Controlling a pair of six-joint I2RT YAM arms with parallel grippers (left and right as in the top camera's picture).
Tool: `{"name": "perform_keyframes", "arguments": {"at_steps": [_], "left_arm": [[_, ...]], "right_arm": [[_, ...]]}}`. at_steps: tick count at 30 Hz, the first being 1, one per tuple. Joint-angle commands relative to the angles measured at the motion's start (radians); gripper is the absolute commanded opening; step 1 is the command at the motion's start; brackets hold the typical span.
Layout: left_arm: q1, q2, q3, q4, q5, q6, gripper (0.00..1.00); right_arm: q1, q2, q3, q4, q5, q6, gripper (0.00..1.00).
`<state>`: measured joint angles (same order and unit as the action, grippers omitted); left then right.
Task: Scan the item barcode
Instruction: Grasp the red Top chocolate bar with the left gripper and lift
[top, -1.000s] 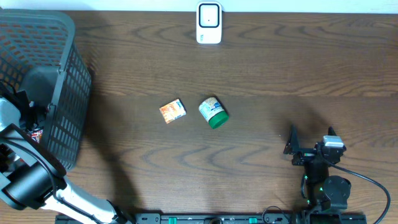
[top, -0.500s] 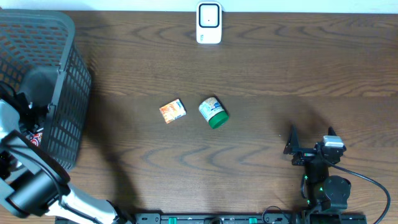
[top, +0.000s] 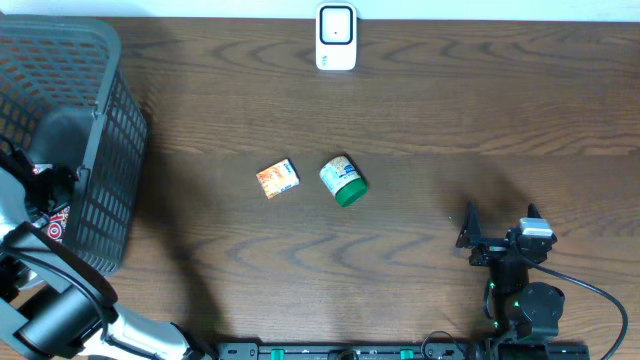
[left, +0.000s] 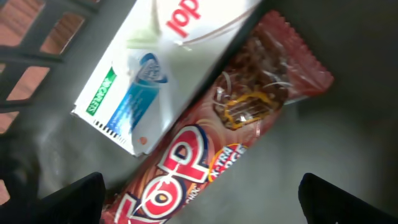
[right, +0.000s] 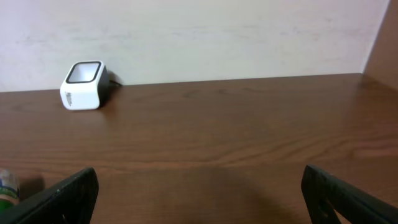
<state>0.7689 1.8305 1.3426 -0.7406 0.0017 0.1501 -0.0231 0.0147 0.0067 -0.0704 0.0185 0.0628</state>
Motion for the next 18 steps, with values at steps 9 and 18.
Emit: {"name": "perform_keyframes", "arguments": {"at_steps": [9,18], "left_arm": [[0.033,0.047,-0.029,-0.006,0.018,0.027,1.0],[0.033,0.078,-0.111,0.048,0.017,0.02,1.0]], "right_arm": [[0.008,-0.007,-0.001,-0.004,0.003,-0.012,0.99],[0.008,-0.007,-0.001,-0.004,0.003,-0.012,0.99]]}}
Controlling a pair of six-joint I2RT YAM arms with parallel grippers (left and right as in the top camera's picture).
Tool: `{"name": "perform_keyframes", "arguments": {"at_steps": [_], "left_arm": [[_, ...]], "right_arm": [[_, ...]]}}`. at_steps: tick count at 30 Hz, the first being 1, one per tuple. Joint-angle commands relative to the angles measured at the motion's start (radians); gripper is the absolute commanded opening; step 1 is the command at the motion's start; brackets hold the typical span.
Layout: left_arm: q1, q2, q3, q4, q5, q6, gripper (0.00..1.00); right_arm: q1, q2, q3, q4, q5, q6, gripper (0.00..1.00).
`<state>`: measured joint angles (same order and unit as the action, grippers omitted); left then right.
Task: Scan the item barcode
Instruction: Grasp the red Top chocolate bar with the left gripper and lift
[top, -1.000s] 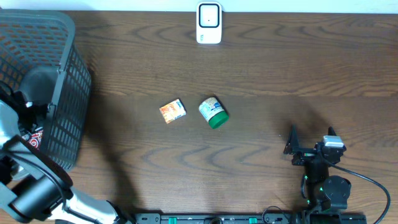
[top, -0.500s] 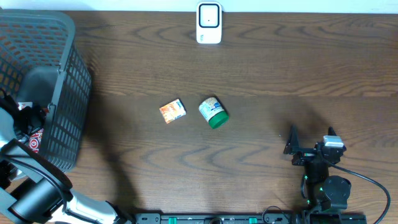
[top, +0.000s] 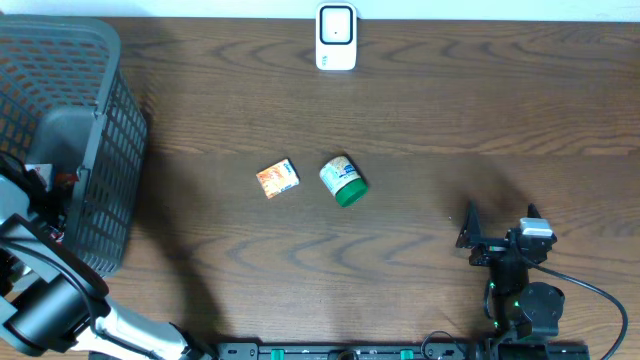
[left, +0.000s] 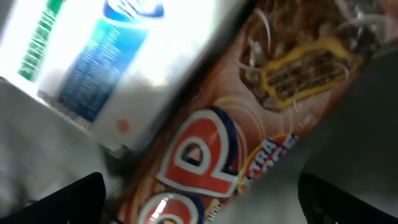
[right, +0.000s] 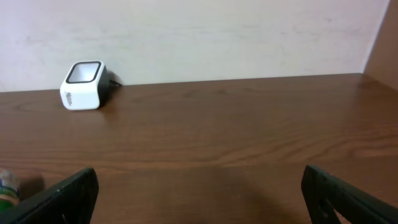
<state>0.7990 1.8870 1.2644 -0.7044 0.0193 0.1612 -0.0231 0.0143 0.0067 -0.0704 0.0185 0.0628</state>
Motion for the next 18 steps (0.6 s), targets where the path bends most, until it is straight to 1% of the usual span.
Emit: {"name": "perform_keyframes", "arguments": {"at_steps": [1,4,6,8,13,16,18], "left_arm": [[0.003,0.021,-0.036,0.016,0.0,0.009,0.99],[0.003,0.021,-0.05,0.038,0.001,0.009,0.96],[0.003,0.021,-0.064,0.058,0.005,0.008,0.89],[0.003,0.022,-0.084,0.087,0.042,0.009,0.84],[0.003,0.022,-0.119,0.137,0.068,0.009,0.8],[0.003,0.022,-0.122,0.147,0.068,0.009,0.68],[0.003,0.022,-0.122,0.149,0.068,0.009,0.63]], "right_arm": [[0.008,-0.007,-0.001,-0.004,0.003,-0.012,0.99],[0.008,-0.007,-0.001,-0.004,0.003,-0.012,0.99],[0.008,-0.007,-0.001,-0.004,0.002,-0.012,0.99],[0.008,-0.007,-0.001,-0.004,0.002,-0.012,0.99],[0.008,-0.007,-0.001,-0.004,0.002,-0.012,0.99],[0.008,-0.007,-0.001,-0.004,0.003,-0.012,0.99],[0.008,-0.007,-0.001,-0.004,0.003,-0.012,0.99]]}}
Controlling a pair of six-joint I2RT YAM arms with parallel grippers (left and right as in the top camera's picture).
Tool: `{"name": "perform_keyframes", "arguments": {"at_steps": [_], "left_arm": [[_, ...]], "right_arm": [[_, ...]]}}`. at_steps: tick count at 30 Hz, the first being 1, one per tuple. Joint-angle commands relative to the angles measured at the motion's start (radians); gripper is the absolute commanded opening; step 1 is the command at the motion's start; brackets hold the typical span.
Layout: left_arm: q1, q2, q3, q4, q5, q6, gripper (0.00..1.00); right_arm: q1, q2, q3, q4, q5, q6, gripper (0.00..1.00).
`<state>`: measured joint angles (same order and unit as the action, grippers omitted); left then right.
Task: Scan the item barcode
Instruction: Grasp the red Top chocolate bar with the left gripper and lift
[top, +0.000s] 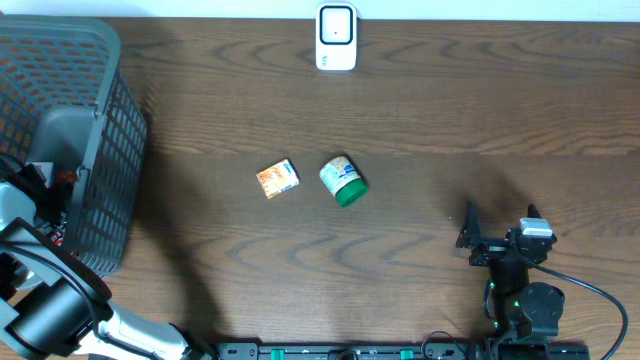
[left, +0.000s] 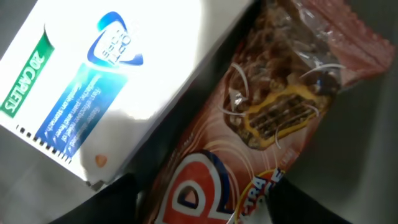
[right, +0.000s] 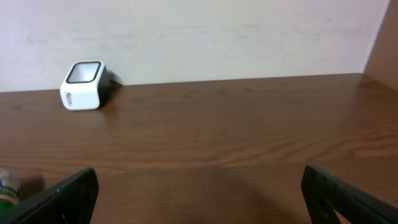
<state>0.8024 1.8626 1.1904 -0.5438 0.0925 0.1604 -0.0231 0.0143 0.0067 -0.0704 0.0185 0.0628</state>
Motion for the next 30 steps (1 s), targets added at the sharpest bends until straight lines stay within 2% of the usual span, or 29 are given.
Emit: {"name": "perform_keyframes", "arguments": {"at_steps": [1,2,8,14,20,23,27,29,30], "left_arm": [[0.0,0.046,-0.048,-0.011,-0.006,0.01,0.6],[0.0,0.046,-0.048,-0.011,-0.006,0.01,0.57],[0.0,0.043,-0.047,-0.014,-0.005,-0.014,0.52],[-0.002,0.0,-0.015,-0.032,0.058,-0.045,0.52],[-0.003,-0.131,-0.011,-0.045,0.107,-0.087,0.49],[-0.003,-0.228,-0.01,-0.044,0.168,-0.09,0.5],[-0.002,-0.37,-0.01,-0.025,0.17,-0.132,0.49],[-0.002,-0.445,-0.01,-0.015,0.168,-0.132,0.52],[-0.002,-0.474,-0.01,-0.011,0.148,-0.128,0.64]], "right_arm": [[0.008,-0.007,-0.001,-0.004,0.003,-0.012,0.99],[0.008,-0.007,-0.001,-0.004,0.003,-0.012,0.99],[0.008,-0.007,-0.001,-0.004,0.003,-0.012,0.99],[0.008,-0.007,-0.001,-0.004,0.003,-0.012,0.99],[0.008,-0.007,-0.001,-0.004,0.003,-0.012,0.99],[0.008,-0.007,-0.001,-0.004,0.002,-0.012,0.99],[0.008,-0.007,-0.001,-0.004,0.003,-0.012,0.99],[0.008,-0.007,-0.001,-0.004,0.003,-0.012,0.99],[0.008,-0.007,-0.001,-0.004,0.003,-0.012,0.99]]}}
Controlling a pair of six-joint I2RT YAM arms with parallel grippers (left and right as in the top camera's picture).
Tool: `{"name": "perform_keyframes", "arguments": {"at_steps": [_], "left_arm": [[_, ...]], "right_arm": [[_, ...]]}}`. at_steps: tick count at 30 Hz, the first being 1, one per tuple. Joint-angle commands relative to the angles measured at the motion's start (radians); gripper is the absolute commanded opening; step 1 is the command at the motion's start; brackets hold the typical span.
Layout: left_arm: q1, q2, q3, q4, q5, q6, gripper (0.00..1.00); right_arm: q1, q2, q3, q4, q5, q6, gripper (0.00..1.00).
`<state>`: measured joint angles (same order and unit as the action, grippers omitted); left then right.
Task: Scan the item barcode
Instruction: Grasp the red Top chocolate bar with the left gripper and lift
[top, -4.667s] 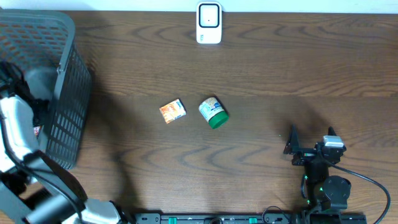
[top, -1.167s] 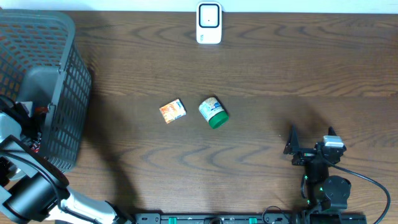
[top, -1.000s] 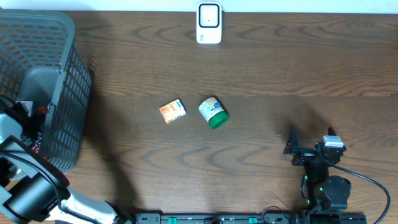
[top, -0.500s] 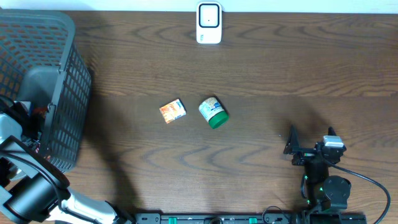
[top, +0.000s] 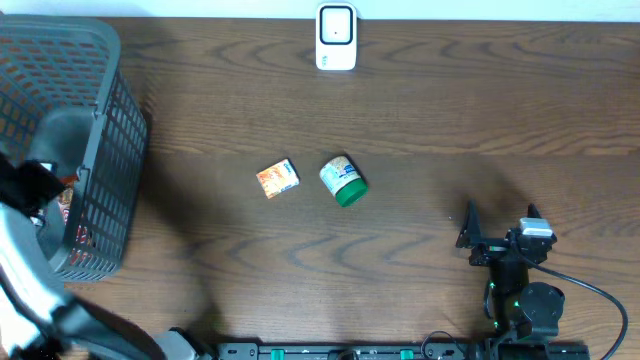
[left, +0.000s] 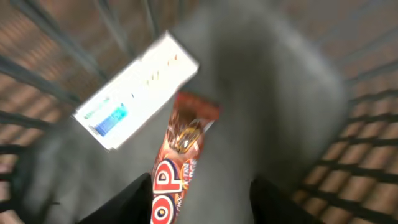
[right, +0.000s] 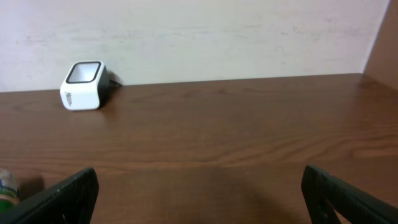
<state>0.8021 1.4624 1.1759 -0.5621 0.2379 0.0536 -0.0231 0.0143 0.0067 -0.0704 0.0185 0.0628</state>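
A red "TOP" chocolate bar lies on the grey basket floor beside a white medicine box. My left gripper hangs well above them inside the basket. Its jaws stand partly closed, with a clear gap. The bar's lower end shows next to the left finger, and bare floor shows between the bar and the right finger. The view is motion-blurred. The white scanner stands at the far edge and also shows as the scanner. My right gripper rests open over bare table at the front right.
The basket's mesh walls surround the left gripper. An orange packet and a green-lidded jar lie mid-table. A pale wall runs behind the scanner.
The left wrist camera was close over the bar and now sits much farther from it, so the bar, box and basket walls all look small. The finger gap is slightly narrower. The right arm is unchanged.
The left gripper was wide open over the bar and box in the basket, then nearer to them. Then its fingers stood narrower on either side of the bar. Now it is higher, and the bar still lies beside the box.
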Motion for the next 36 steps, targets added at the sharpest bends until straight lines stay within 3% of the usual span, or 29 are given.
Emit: {"name": "perform_keyframes", "arguments": {"at_steps": [1,4,18,32,34,36], "left_arm": [[-0.002,-0.089,0.005,0.007,-0.025,-0.022,0.78],[-0.002,-0.091,0.003,-0.032,-0.099,-0.018,0.99],[-0.002,0.266,-0.033,-0.057,-0.089,0.058,0.98],[-0.002,0.454,-0.034,-0.013,-0.044,0.069,0.98],[-0.002,0.46,-0.034,-0.004,-0.043,0.069,0.8],[-0.002,0.459,-0.033,-0.002,-0.043,0.069,0.51]], "right_arm": [[0.008,-0.007,-0.001,-0.004,0.003,-0.012,0.99],[0.008,-0.007,-0.001,-0.004,0.003,-0.012,0.99],[0.008,-0.007,-0.001,-0.004,0.003,-0.012,0.99],[0.008,-0.007,-0.001,-0.004,0.003,-0.012,0.99],[0.008,-0.007,-0.001,-0.004,0.002,-0.012,0.99],[0.008,-0.007,-0.001,-0.004,0.003,-0.012,0.99]]}}
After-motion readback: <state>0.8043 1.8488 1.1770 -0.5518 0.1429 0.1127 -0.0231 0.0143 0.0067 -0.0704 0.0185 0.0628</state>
